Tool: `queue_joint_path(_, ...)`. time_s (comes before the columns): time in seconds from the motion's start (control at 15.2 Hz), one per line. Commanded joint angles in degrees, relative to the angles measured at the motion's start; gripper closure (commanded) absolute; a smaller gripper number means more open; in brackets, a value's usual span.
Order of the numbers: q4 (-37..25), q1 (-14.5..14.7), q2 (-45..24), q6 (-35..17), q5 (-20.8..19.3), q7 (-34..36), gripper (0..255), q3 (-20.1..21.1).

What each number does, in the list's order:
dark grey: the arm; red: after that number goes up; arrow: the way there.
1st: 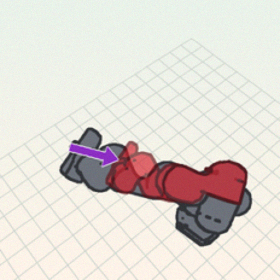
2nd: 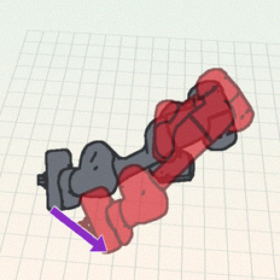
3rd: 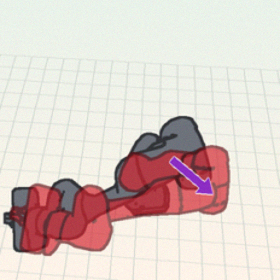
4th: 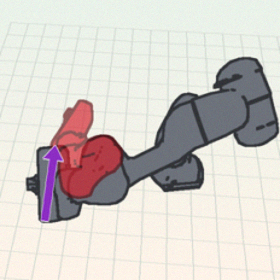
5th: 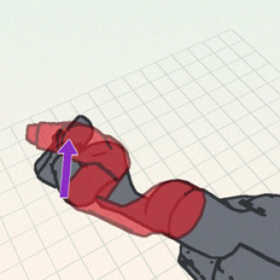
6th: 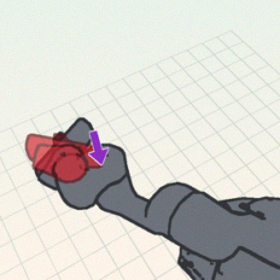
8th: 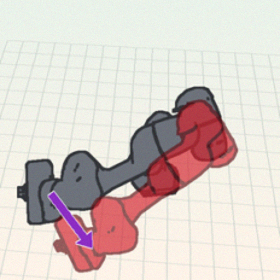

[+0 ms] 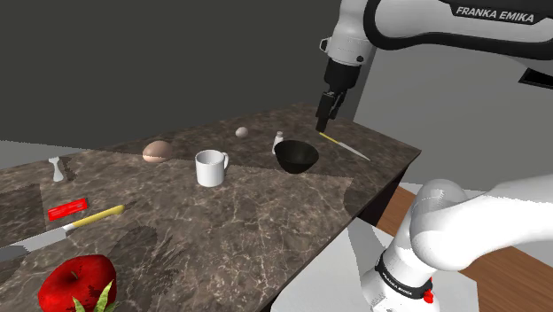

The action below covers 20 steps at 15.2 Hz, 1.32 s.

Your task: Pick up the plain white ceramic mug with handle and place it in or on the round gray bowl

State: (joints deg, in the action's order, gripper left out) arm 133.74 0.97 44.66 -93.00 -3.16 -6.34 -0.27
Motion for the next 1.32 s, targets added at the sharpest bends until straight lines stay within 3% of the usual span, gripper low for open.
queue_joint_path(0.0, 0.0, 0.0, 0.0, 0.0, 0.0, 0.0, 0, 0.0)
queue_joint_path(0.59, -3.9, 1.2, -17.2, -12.4, 2.1, 4.5, 0, 3.2)
queue_joint_path(1.25, -15.4, 2.2, -38.4, -21.3, 2.2, 9.1, 0, 6.0)
